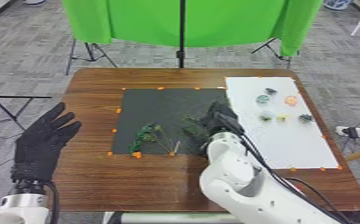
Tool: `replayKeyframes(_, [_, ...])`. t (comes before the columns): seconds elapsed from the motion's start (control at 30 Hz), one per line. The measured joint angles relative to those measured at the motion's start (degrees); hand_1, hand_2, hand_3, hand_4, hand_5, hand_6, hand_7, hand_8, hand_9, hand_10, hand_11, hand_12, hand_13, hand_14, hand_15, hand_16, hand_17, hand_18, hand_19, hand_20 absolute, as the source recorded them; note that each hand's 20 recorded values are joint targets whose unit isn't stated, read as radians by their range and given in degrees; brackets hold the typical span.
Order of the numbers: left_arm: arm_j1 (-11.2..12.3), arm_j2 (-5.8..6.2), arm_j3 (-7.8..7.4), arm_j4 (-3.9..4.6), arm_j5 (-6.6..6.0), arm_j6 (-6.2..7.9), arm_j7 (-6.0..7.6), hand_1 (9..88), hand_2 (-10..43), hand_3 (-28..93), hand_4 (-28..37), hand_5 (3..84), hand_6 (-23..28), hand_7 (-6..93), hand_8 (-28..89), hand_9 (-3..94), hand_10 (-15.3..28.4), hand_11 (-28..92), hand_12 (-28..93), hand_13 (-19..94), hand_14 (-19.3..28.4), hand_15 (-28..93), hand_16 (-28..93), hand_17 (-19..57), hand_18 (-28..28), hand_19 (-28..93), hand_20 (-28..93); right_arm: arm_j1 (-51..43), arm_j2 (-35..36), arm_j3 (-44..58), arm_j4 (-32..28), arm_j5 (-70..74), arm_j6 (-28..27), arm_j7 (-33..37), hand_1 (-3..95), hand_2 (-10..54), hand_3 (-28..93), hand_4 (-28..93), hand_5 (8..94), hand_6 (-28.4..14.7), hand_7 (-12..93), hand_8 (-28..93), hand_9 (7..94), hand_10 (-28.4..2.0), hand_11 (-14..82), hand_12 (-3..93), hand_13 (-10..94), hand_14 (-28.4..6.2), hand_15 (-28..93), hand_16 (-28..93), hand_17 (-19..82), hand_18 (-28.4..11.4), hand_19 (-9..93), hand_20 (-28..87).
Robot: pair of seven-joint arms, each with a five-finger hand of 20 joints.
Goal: Arrange flowers
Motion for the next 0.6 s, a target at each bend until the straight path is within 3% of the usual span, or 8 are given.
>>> replayKeyframes(0.43, [-0.16,-0.16,-0.04,0.01,0.10,0.00,-0.60,25.6,5.7,80,-22.1,40.7,10.7,12.5,-9,34.0,19.7,26,12,26,27.6,55,-8,-7.2,28.4,52,21,-1.41,-0.66,2.18,1.77,2.47,-3.76,2.41,45.8,-9.5,81,-23,93.7,-3.4,23,10,93.4,-11.6,56.1,20.9,89,-9.0,81,19,55,-27.7,93,69])
replayKeyframes(0.6, [-0.61,-0.37,-0.02,0.01,0.17,-0.03,-1.14,25.5,5.7,80,-22.0,40.8,10.7,12.4,-9,34.0,19.7,26,12,26,27.7,55,-8,-7.2,28.4,52,21,-1.83,-1.55,3.51,1.74,3.01,-5.48,2.41,43.5,-5.9,82,-24,93.7,-3.2,24,6,93.7,-11.7,55.6,20.8,89,-9.5,81,19,56,-27.8,93,69])
